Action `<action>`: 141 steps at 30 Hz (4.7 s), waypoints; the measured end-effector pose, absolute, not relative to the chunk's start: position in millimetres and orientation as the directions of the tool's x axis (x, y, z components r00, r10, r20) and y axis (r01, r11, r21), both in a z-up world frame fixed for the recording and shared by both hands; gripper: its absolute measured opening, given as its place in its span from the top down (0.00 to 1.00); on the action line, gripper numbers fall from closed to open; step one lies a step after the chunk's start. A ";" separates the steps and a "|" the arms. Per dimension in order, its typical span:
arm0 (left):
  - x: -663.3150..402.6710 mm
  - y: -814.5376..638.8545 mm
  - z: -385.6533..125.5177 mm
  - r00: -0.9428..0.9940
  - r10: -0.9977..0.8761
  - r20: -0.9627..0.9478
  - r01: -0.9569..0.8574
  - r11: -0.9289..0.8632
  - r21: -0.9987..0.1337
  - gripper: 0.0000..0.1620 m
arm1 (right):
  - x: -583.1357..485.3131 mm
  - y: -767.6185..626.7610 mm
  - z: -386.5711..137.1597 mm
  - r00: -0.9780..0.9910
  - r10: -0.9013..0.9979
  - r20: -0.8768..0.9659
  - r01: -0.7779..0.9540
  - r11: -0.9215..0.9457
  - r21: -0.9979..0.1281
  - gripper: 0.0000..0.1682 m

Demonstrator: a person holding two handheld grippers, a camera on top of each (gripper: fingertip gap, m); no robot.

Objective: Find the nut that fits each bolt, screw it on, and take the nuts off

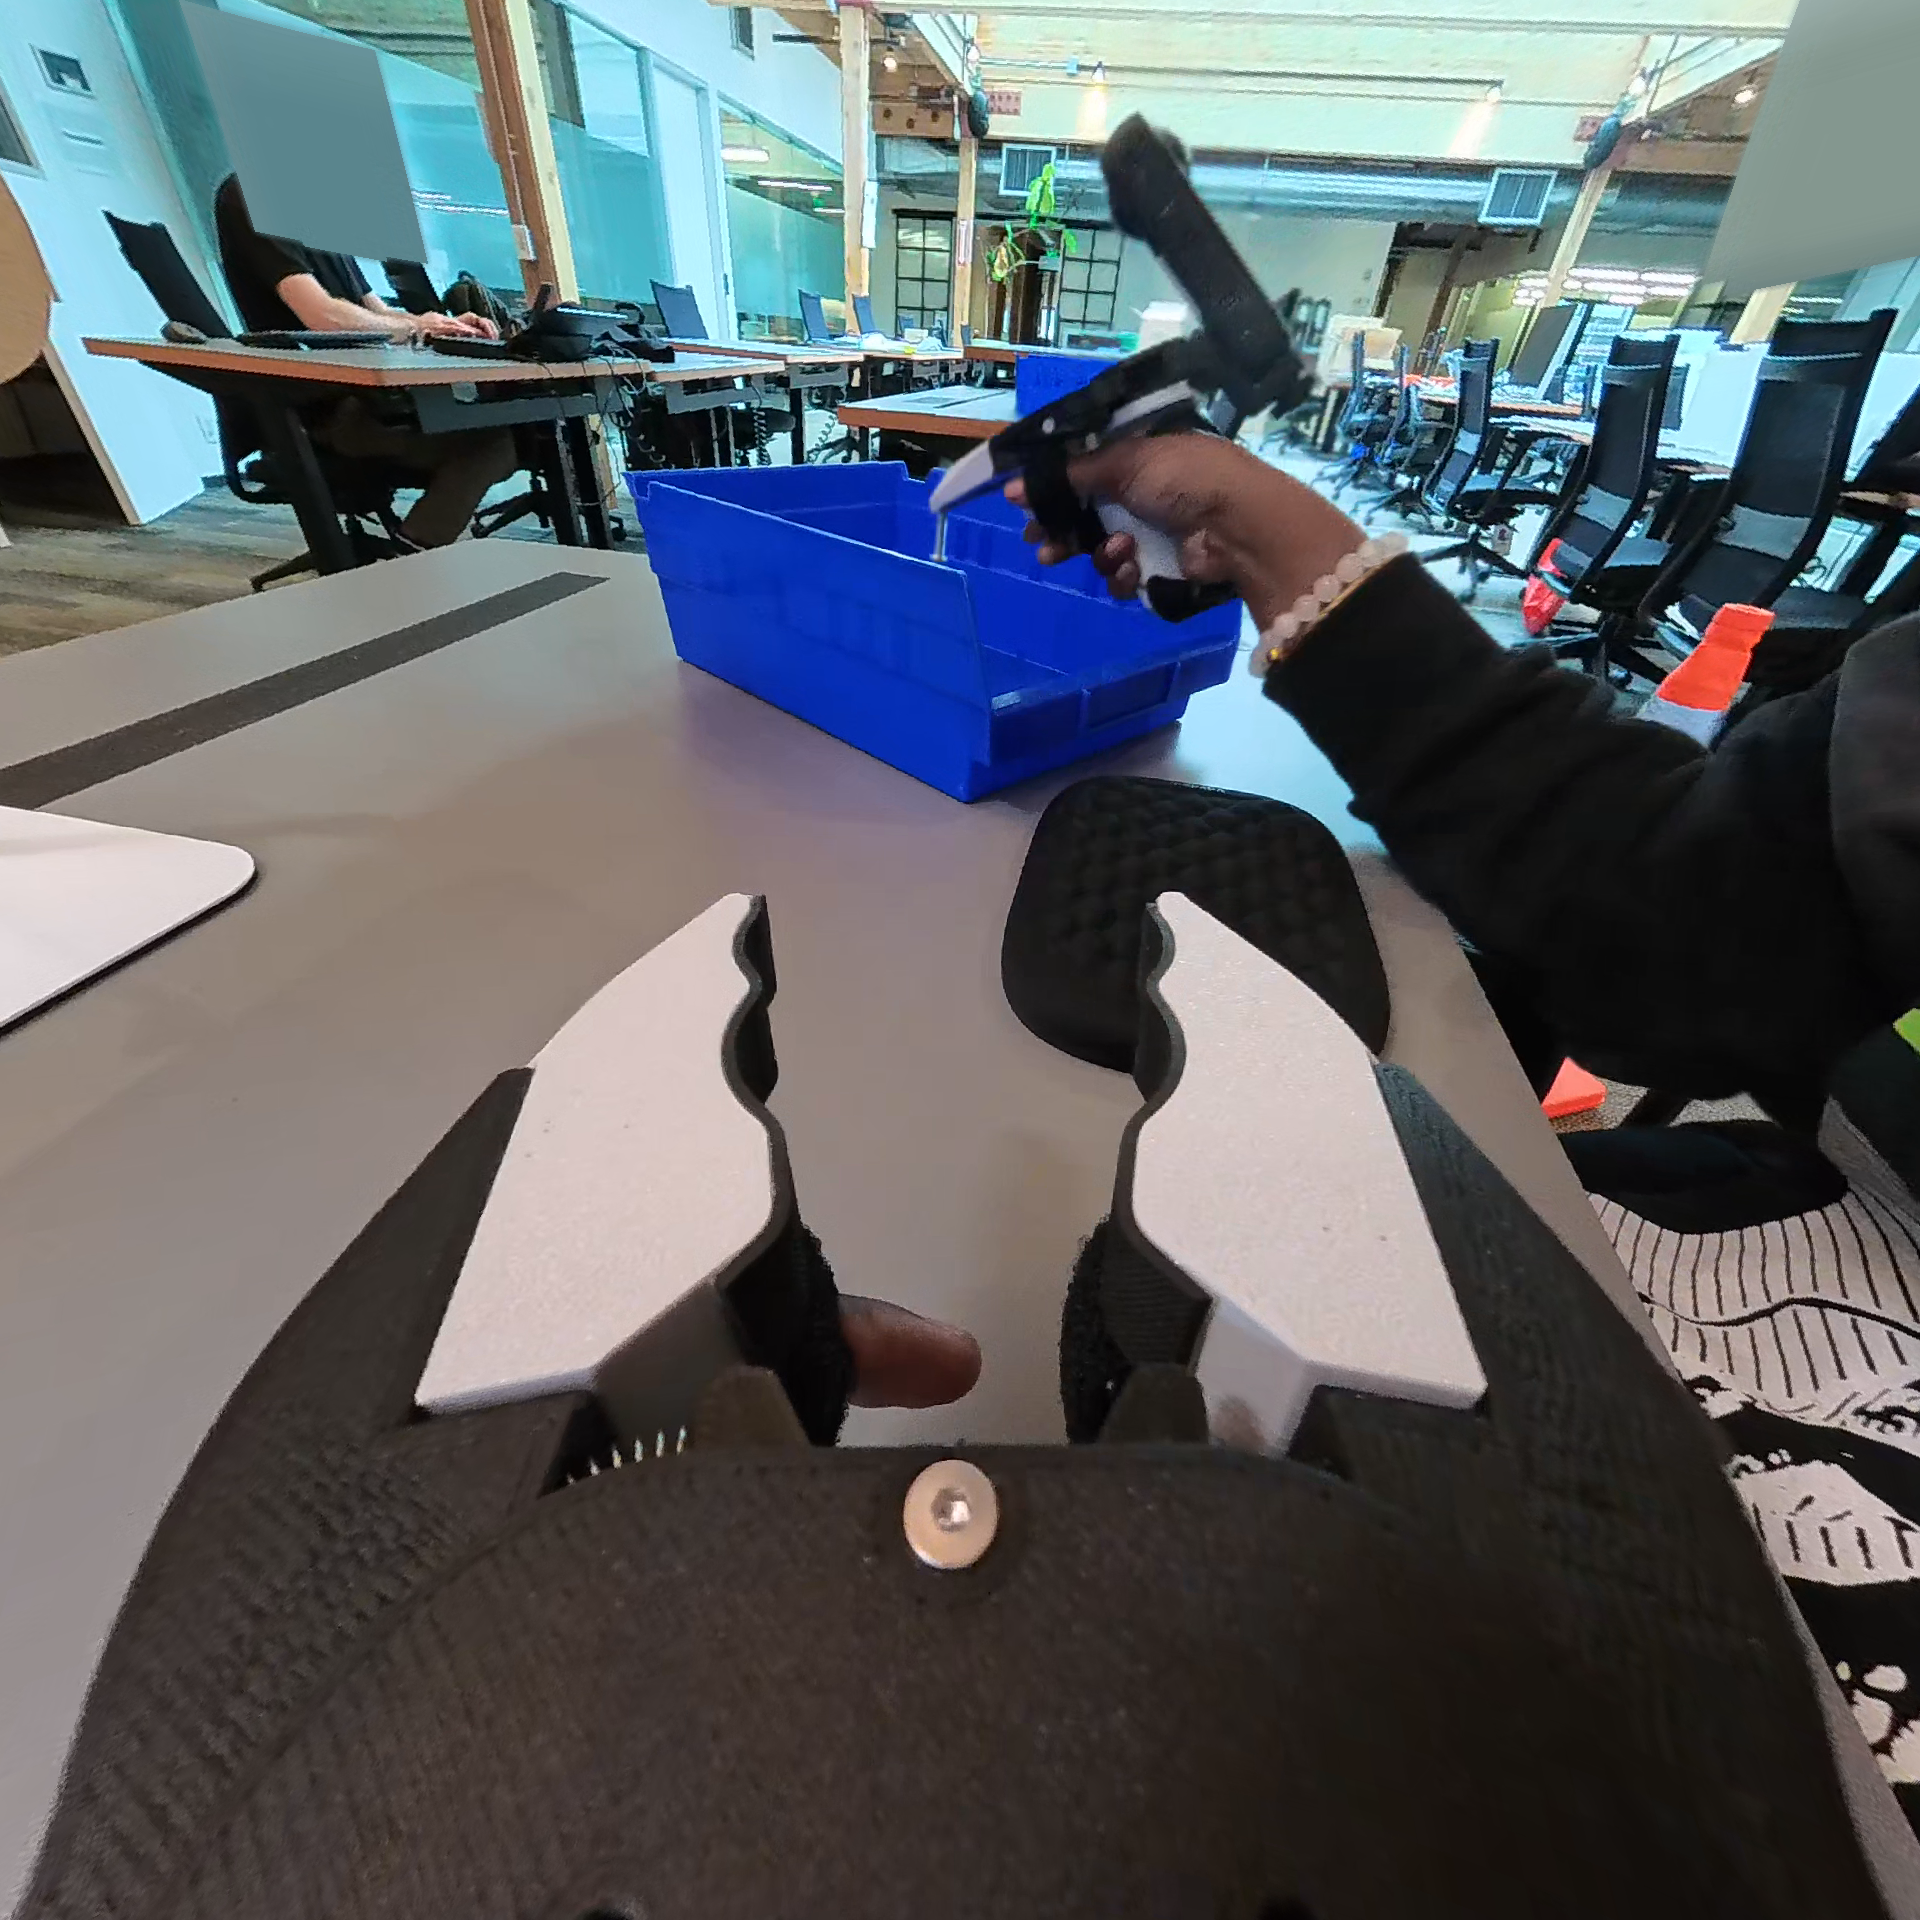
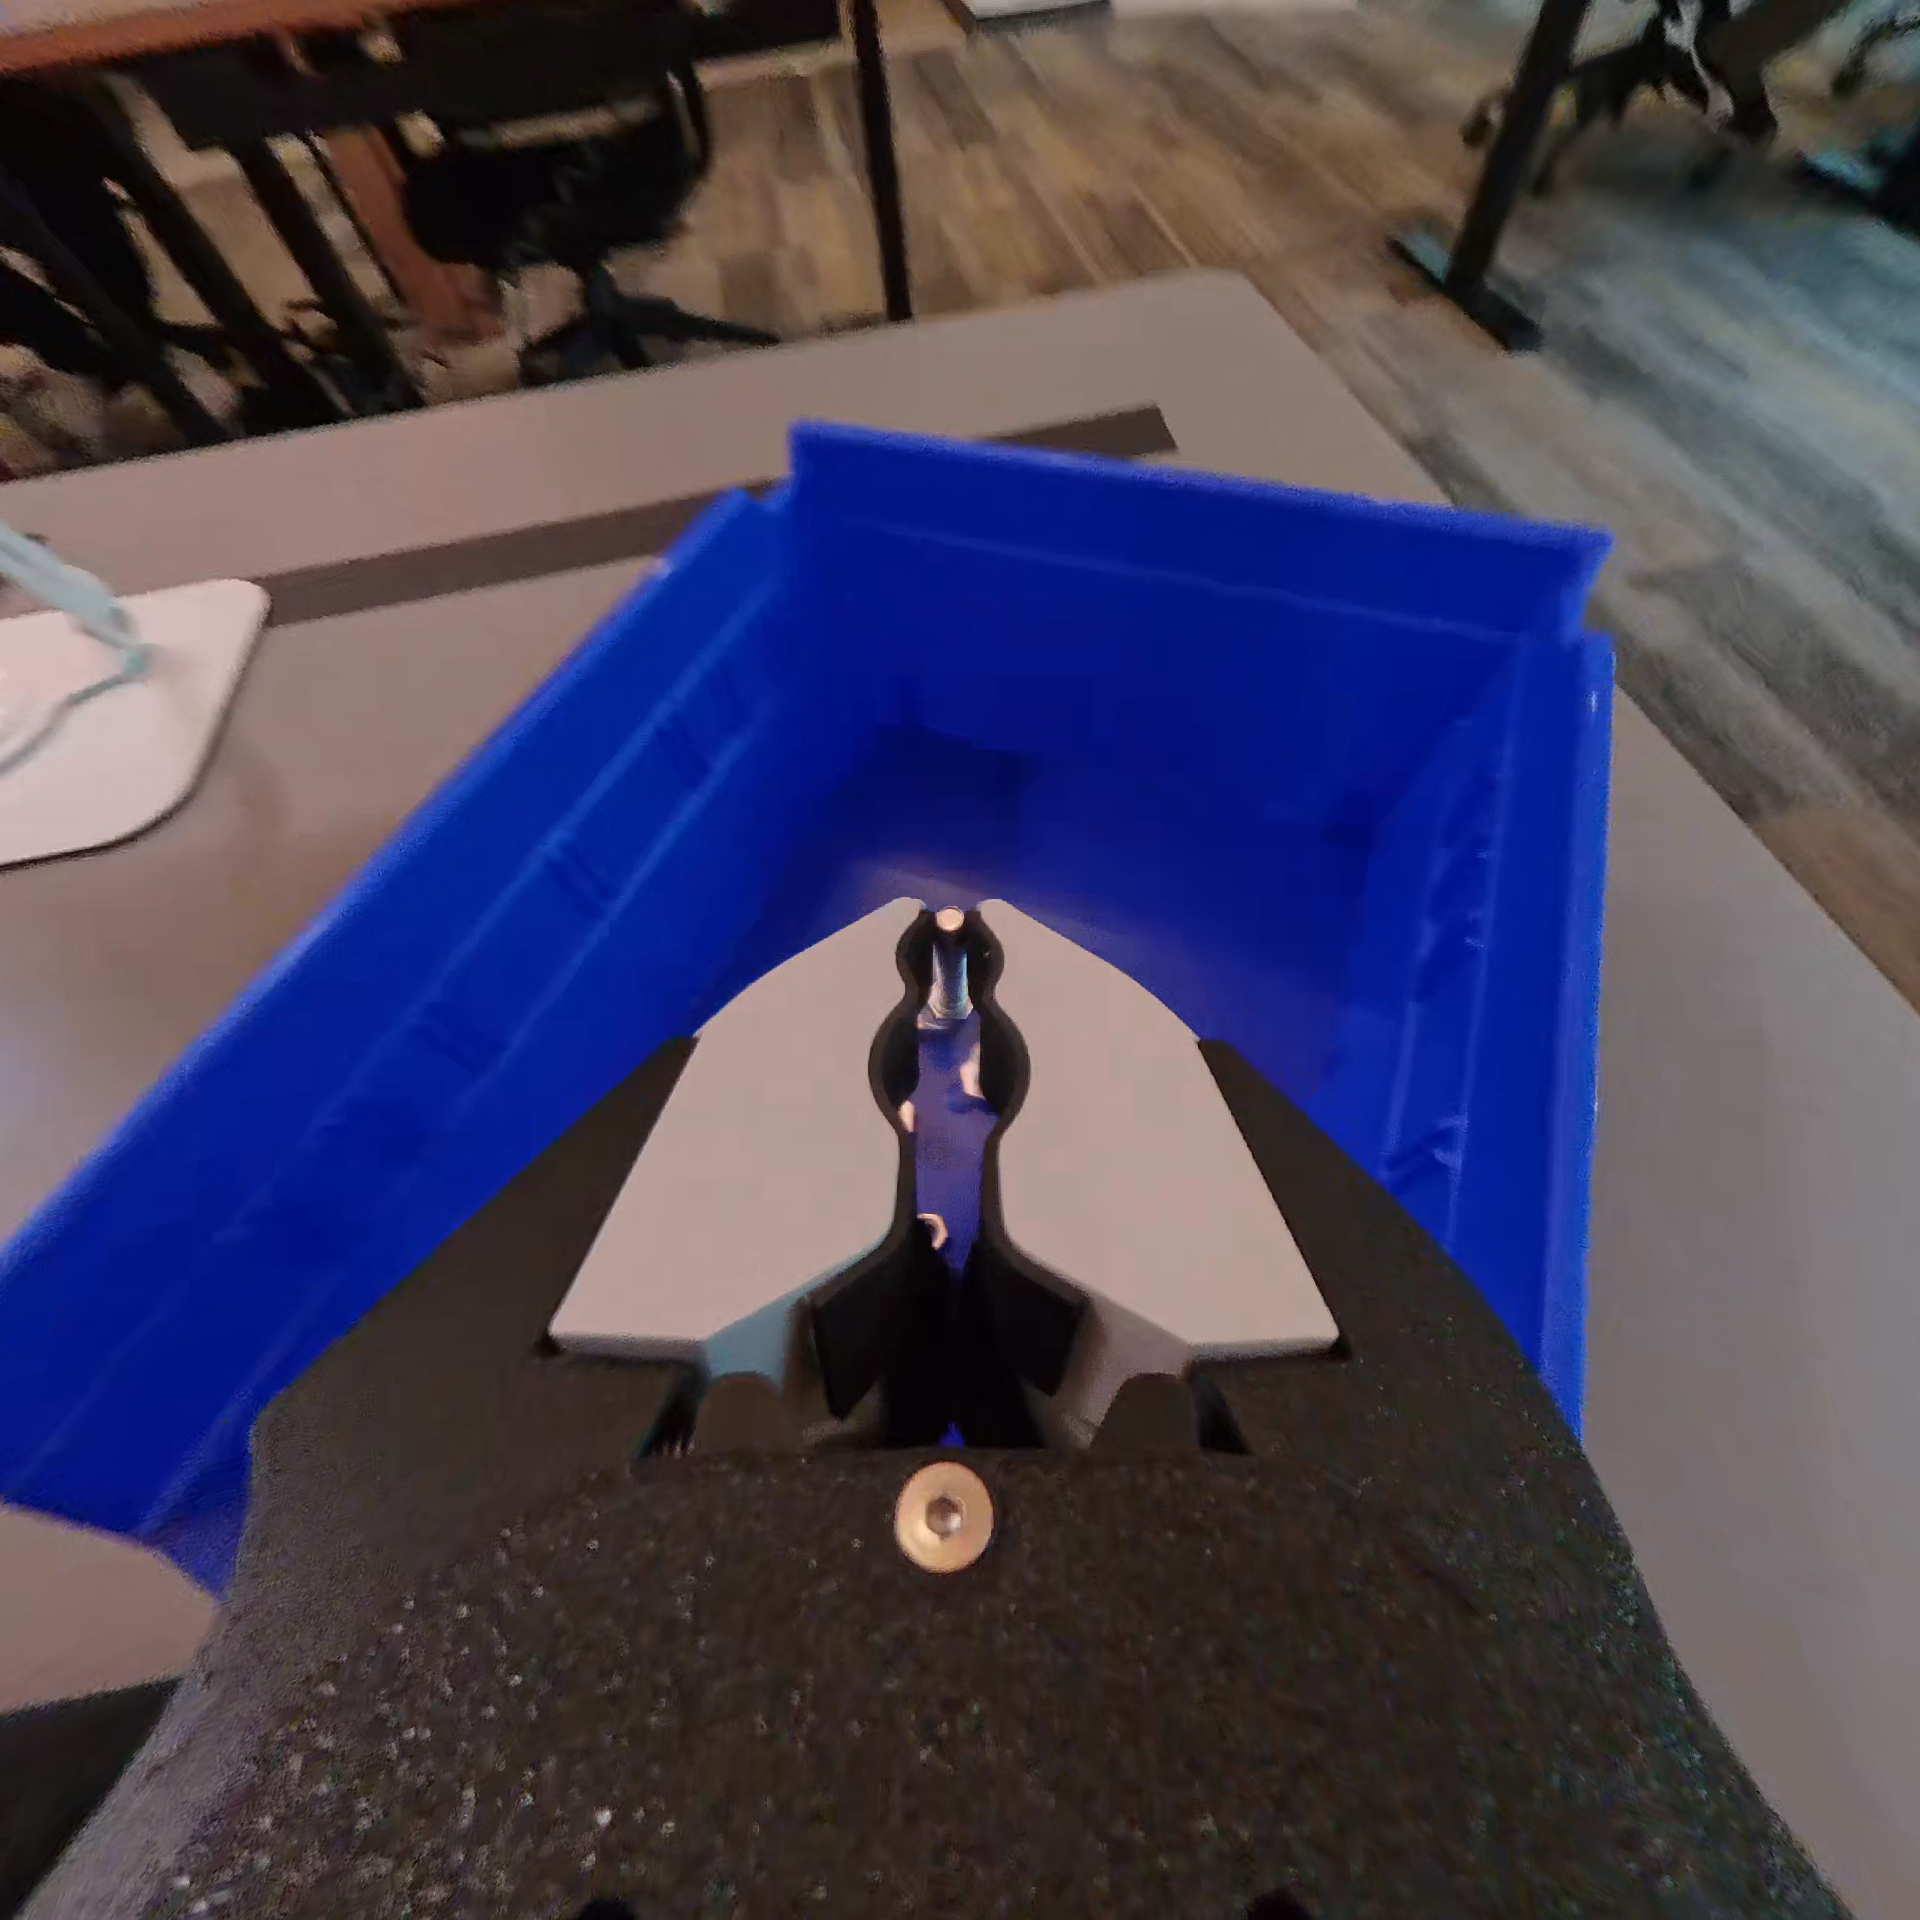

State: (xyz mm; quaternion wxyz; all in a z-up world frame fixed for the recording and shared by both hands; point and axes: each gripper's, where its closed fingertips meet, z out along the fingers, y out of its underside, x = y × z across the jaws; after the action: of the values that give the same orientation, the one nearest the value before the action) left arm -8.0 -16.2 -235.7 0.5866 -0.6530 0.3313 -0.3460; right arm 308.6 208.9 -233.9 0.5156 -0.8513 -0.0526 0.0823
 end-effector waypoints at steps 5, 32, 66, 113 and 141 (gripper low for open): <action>-7.4 -17.3 -236.1 0.534 -0.843 0.060 -0.031 -0.091 -0.995 0.59 | 319.7 224.5 -258.8 0.992 0.121 -0.021 0.047 -0.530 -0.847 0.96; -7.3 -18.7 -237.0 0.530 -0.846 0.056 -0.037 -0.090 -0.995 0.62 | 252.8 199.3 -193.6 0.944 0.324 -0.065 0.024 -0.264 -0.964 0.76; -472.2 -82.8 -232.9 0.899 0.437 0.030 0.312 -0.591 -0.744 0.68 | 33.0 54.7 -262.0 0.466 0.885 -0.011 0.307 -0.174 -0.936 0.72; -87.6 -10.9 -152.4 0.698 -0.582 -0.417 -0.264 0.333 -0.905 0.93 | 16.4 25.5 -207.1 0.260 0.960 -0.105 0.077 -0.129 -0.989 0.83; -27.8 -1.2 -234.4 0.583 -0.676 -0.451 -0.436 0.208 -0.876 0.85 | -28.3 -2.0 -199.6 0.055 0.987 -0.148 0.026 -0.149 -0.988 0.97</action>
State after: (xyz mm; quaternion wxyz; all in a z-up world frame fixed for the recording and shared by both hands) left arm -27.8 -1.2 -234.4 0.6360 -0.6222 0.4466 -0.0943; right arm -28.3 -2.0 -199.6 0.4668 -0.5565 -0.4554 0.5147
